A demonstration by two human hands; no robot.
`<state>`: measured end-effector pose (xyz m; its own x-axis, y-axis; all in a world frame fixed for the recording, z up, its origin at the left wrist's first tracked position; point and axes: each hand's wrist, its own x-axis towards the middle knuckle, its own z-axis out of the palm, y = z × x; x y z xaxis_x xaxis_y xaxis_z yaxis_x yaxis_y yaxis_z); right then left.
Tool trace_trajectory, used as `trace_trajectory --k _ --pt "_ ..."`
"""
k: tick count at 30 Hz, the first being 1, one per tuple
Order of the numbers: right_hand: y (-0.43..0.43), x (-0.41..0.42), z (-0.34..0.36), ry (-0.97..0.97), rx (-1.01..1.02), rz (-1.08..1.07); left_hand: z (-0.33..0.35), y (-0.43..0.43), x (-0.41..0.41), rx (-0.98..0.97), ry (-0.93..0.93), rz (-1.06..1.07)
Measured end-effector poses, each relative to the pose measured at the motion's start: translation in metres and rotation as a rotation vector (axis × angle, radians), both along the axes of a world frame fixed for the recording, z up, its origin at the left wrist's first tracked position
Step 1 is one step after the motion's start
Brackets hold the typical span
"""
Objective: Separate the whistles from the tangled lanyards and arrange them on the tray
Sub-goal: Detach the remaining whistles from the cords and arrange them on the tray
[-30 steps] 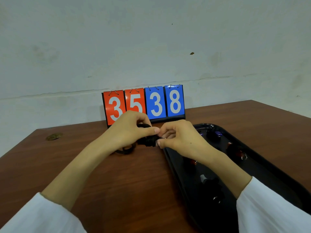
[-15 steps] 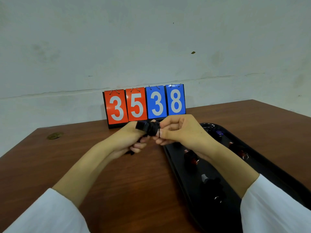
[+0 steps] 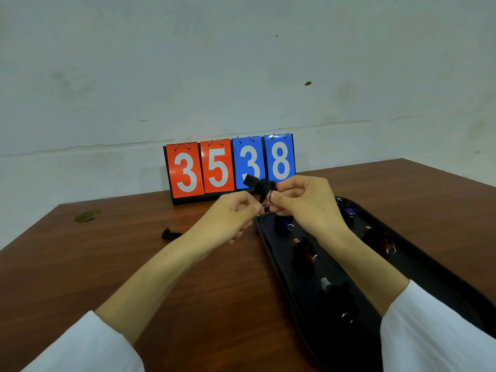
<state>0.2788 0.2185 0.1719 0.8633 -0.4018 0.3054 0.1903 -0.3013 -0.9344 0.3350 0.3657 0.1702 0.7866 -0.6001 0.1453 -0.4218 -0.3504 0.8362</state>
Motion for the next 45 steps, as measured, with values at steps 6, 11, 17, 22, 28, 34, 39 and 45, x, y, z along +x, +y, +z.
trace_trajectory --k 6,11,17,22,28,34,39,45 --pt "-0.001 0.002 -0.005 0.004 -0.306 -0.206 0.002 0.000 -0.005 0.059 -0.336 0.106" --pt "0.001 0.000 -0.006 0.023 -0.466 -0.211 0.012 0.003 -0.008 -0.030 -0.388 0.170" --pt "0.007 -0.001 -0.005 0.083 -0.601 -0.045 0.017 0.011 -0.002 -0.054 -0.428 0.130" --pt "0.009 -0.004 -0.003 0.085 -0.468 0.127 0.019 0.017 0.006 -0.108 -0.277 0.134" --pt "0.008 -0.012 0.009 0.224 -0.024 0.458 0.029 0.027 0.009 -0.256 0.282 -0.019" --pt "0.008 -0.016 0.015 0.369 0.686 0.639 0.027 0.023 0.007 -0.558 0.610 -0.064" --pt "0.006 -0.016 0.014 0.361 1.253 0.610 0.025 0.014 -0.001 -0.720 0.453 -0.029" --pt "0.010 -0.014 0.010 0.375 1.415 0.703 0.015 0.007 -0.001 -0.708 0.134 0.131"
